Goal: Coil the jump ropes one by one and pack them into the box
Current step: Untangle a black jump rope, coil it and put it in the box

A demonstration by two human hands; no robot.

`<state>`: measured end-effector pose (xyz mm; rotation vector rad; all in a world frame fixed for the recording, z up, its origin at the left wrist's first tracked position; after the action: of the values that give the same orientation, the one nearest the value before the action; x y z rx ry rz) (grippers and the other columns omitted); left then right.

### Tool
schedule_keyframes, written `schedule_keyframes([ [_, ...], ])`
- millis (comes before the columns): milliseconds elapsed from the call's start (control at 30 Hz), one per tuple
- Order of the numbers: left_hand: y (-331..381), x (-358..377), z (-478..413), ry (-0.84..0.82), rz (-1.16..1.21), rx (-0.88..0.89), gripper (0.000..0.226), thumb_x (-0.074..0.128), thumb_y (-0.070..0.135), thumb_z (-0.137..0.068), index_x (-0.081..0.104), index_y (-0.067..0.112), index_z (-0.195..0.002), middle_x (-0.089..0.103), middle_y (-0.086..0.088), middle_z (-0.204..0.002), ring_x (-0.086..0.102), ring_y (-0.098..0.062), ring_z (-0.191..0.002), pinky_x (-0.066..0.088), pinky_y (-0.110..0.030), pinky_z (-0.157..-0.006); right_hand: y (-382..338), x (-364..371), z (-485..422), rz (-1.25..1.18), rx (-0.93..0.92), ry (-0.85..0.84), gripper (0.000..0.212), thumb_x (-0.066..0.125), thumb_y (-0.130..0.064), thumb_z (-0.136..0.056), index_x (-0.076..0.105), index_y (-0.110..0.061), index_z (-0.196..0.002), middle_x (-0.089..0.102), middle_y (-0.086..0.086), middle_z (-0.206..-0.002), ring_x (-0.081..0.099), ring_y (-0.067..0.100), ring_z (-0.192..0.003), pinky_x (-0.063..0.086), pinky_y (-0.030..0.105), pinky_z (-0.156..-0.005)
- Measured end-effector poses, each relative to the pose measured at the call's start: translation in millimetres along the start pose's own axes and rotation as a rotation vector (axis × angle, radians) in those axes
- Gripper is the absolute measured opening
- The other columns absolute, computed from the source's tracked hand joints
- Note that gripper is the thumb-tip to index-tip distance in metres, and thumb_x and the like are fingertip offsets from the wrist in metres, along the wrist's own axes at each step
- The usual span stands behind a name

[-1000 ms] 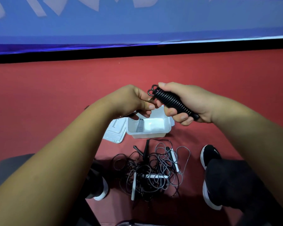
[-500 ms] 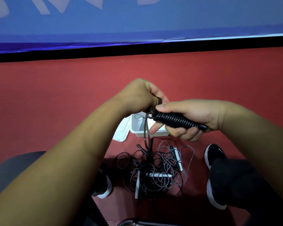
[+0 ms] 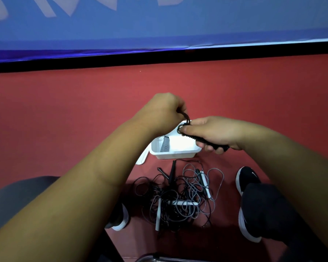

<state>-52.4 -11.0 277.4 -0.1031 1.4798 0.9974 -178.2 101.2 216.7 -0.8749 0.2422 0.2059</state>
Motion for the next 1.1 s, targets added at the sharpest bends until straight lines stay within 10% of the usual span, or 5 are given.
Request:
schedule_keyframes([
  [300, -4.0, 0.9, -0.4, -0.061, 0.211, 0.029, 0.015, 0.065, 0.023, -0.101, 0.079, 0.02, -0.095, 0.07, 0.001, -0.079, 0.055, -0.008, -0.062, 0.045, -0.023, -0.058, 1.0, -15.3, -4.8, 0.088, -0.139, 0.227, 0.023, 0.065, -0.061, -0.095, 0.067, -0.038, -0.1, 0.065, 0.006, -0.076, 0.052, 0.022, -0.054, 0.032, 0.024, -0.044],
  [833, -6.5, -0.2, -2.7, -0.006, -0.069, 0.062, 0.026, 0.084, 0.016, -0.085, 0.082, 0.026, -0.11, 0.075, 0.005, -0.089, 0.068, -0.015, -0.084, 0.049, -0.02, -0.072, -1.9, -22.5, -7.5, -0.145, -0.116, 0.27, 0.032, 0.069, -0.024, -0.09, 0.061, -0.034, -0.119, 0.06, 0.006, -0.088, 0.052, 0.016, -0.055, 0.037, 0.026, -0.045],
  [967, -9.3, 12.8, -1.5, -0.039, 0.053, 0.029, 0.011, 0.081, 0.02, -0.09, 0.075, 0.025, -0.097, 0.072, 0.0, -0.079, 0.073, -0.015, -0.063, 0.063, -0.035, -0.063, -8.5, -21.2, -2.6, -0.408, -0.068, 0.238, 0.038, 0.065, -0.062, -0.085, 0.062, -0.027, -0.098, 0.059, 0.006, -0.084, 0.05, 0.018, -0.053, 0.033, 0.026, -0.051],
  [1100, -8.7, 21.7, -0.6, -0.032, 0.153, 0.087, 0.005, 0.064, 0.021, -0.102, 0.061, 0.018, -0.099, 0.069, -0.006, -0.084, 0.054, -0.001, -0.051, 0.045, -0.018, -0.047, -10.4, -19.5, -0.8, -0.446, -0.067, 0.319, 0.055, 0.057, -0.079, -0.089, 0.065, -0.028, -0.105, 0.055, 0.001, -0.072, 0.042, 0.017, -0.047, 0.029, 0.026, -0.051],
])
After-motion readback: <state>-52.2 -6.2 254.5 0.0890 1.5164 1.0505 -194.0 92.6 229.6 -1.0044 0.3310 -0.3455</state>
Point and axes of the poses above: each hand's wrist, its own z-axis away from the middle knuckle, its own x-axis out of the palm, y = z × x, the point moved 3 cm from there along -z, towards the middle knuckle
